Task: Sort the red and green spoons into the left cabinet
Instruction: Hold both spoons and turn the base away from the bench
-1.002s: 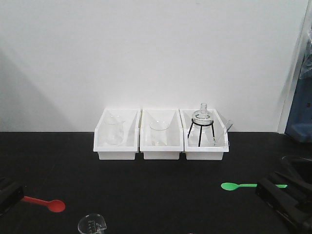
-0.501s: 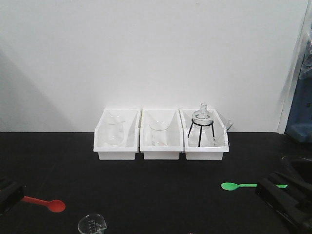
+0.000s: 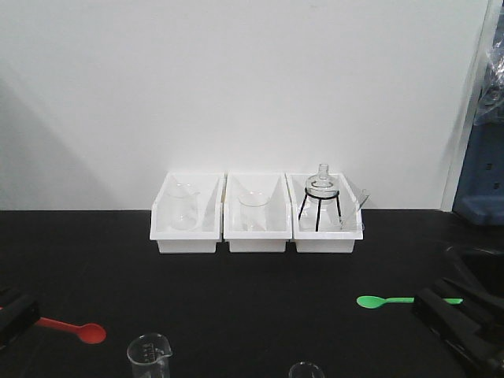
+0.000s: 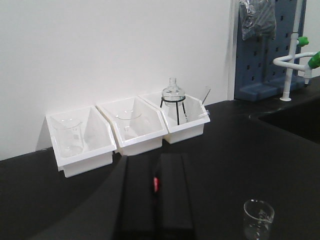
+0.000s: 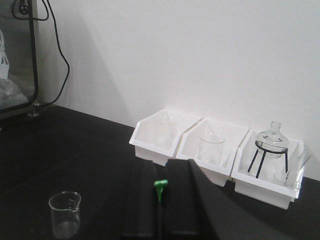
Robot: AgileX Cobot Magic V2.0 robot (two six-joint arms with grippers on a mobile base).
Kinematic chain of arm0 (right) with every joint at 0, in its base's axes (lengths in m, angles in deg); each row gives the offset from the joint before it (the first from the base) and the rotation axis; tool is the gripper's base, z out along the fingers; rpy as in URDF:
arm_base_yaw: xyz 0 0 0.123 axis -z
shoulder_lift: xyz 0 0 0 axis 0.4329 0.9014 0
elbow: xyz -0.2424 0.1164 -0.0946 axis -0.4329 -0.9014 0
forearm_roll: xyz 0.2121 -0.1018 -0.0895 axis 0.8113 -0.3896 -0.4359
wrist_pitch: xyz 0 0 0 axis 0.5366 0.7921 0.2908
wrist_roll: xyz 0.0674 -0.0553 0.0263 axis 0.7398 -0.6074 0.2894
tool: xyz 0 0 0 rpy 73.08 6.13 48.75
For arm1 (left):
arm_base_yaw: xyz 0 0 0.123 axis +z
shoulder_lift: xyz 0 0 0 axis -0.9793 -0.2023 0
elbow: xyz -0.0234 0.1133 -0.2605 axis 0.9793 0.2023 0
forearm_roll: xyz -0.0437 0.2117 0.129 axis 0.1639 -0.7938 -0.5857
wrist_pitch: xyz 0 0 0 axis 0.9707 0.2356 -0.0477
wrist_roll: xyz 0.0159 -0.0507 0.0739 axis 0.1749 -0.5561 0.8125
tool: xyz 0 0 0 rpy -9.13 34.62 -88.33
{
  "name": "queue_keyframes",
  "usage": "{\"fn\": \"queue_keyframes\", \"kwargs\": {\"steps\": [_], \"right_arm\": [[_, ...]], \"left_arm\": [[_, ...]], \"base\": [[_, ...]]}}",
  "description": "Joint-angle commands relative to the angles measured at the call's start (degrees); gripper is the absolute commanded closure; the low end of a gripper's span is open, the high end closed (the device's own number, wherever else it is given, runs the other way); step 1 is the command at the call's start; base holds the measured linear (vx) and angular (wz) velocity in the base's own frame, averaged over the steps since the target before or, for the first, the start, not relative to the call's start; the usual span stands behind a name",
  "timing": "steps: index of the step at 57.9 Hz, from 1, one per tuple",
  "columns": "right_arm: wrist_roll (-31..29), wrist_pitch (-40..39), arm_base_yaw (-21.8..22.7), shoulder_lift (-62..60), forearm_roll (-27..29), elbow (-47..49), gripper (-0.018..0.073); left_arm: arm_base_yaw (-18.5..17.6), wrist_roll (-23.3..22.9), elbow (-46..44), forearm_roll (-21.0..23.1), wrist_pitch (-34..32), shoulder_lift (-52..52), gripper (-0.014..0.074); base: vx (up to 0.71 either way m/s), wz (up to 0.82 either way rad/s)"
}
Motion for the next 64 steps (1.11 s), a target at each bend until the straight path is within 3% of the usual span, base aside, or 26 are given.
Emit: {"fn": "queue_keyframes", "kwargs": {"steps": [1,43,64], "right_arm": [[-0.72,-5.08,-0.15,-0.33,-0.58,2.05,0.0561],[-0.72,-5.08,-0.15,-0.33,-0.58,2.05,0.0561],[-0.72,-4.47,-0.15,-0.33,-0.58,2.05,0.0561]], "left_arm": [[-0.24,-0.27,-2.07,0.05,-4.2,-0.17,0.0596],[-0.24,-0.27,-2.07,0.05,-4.2,-0.16,0.0596],[-0.24,-0.27,-2.07,0.05,-4.25,-0.16,0.0596]], "base": [[-0.14,-0.01],[-0.24,0.07],[-0.25,0.36]]}}
